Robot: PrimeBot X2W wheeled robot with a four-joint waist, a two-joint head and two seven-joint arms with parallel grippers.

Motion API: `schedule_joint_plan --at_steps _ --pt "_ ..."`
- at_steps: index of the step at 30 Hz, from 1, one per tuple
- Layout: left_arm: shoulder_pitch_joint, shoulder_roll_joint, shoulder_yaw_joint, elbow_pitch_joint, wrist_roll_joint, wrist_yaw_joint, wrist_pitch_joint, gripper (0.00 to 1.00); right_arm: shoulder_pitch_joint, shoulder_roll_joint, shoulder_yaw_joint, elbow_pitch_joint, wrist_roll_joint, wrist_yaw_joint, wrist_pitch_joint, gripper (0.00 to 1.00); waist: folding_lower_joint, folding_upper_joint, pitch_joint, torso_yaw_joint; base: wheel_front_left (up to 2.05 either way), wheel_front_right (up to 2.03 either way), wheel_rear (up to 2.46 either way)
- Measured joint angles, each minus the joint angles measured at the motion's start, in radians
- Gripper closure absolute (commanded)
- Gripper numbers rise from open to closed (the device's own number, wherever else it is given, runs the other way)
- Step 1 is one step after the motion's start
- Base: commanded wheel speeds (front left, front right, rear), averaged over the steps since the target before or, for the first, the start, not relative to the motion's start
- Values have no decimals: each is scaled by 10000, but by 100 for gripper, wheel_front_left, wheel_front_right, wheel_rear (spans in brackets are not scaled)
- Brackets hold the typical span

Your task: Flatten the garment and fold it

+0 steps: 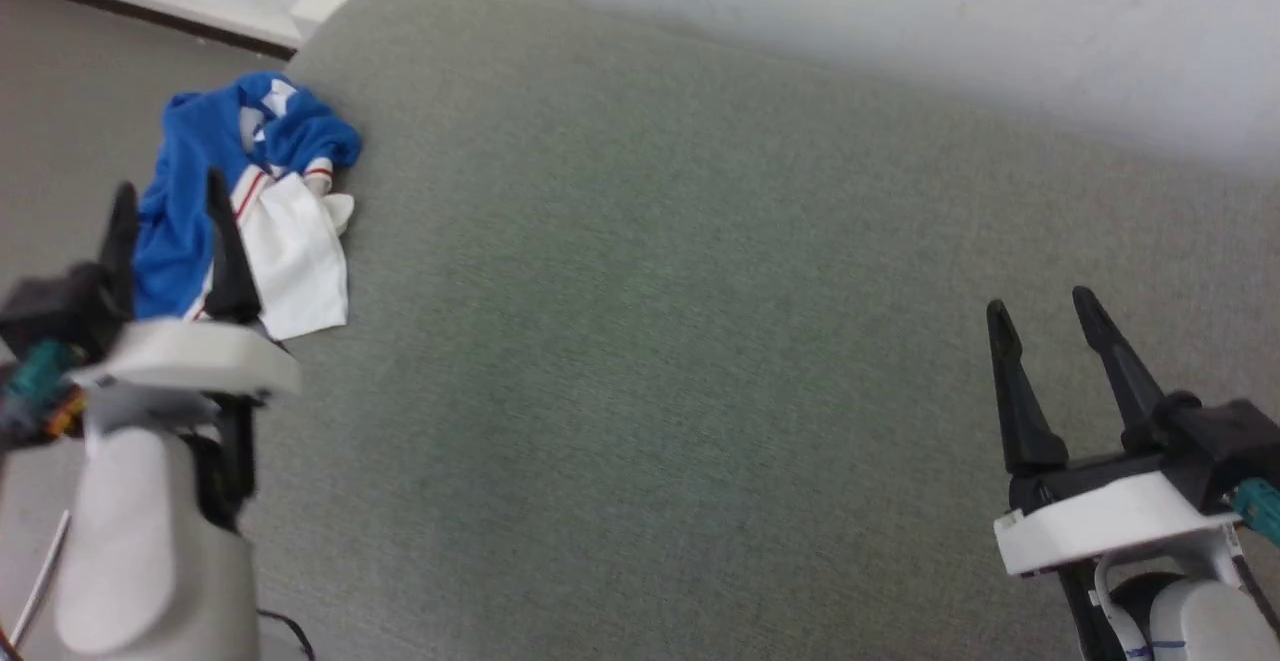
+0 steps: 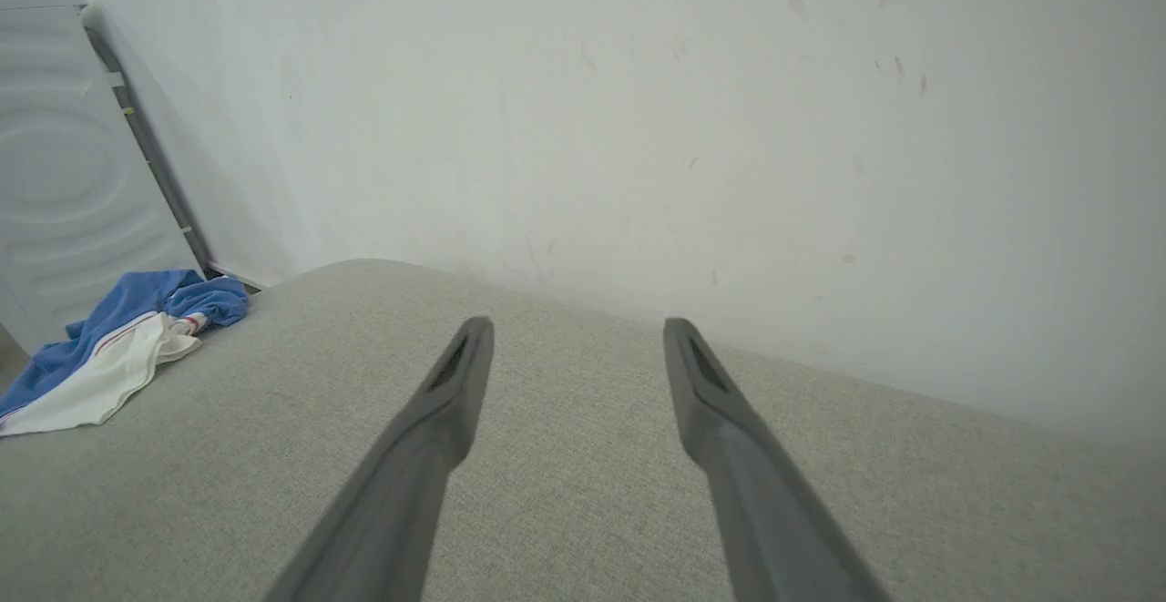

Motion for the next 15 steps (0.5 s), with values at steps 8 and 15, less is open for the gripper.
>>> schedule_joint_plan --at_steps 8,15 --pt "-2143 1455 370 2589 -485 -351 1122 0 -500 6 12 -512 -104 0 265 0 2 0 1180 -501 0 0 0" --pt "-3480 2525 518 4863 -966 -616 2918 0 -819 13 10 -807 -100 0 362 0 1 0 2214 -997 0 0 0"
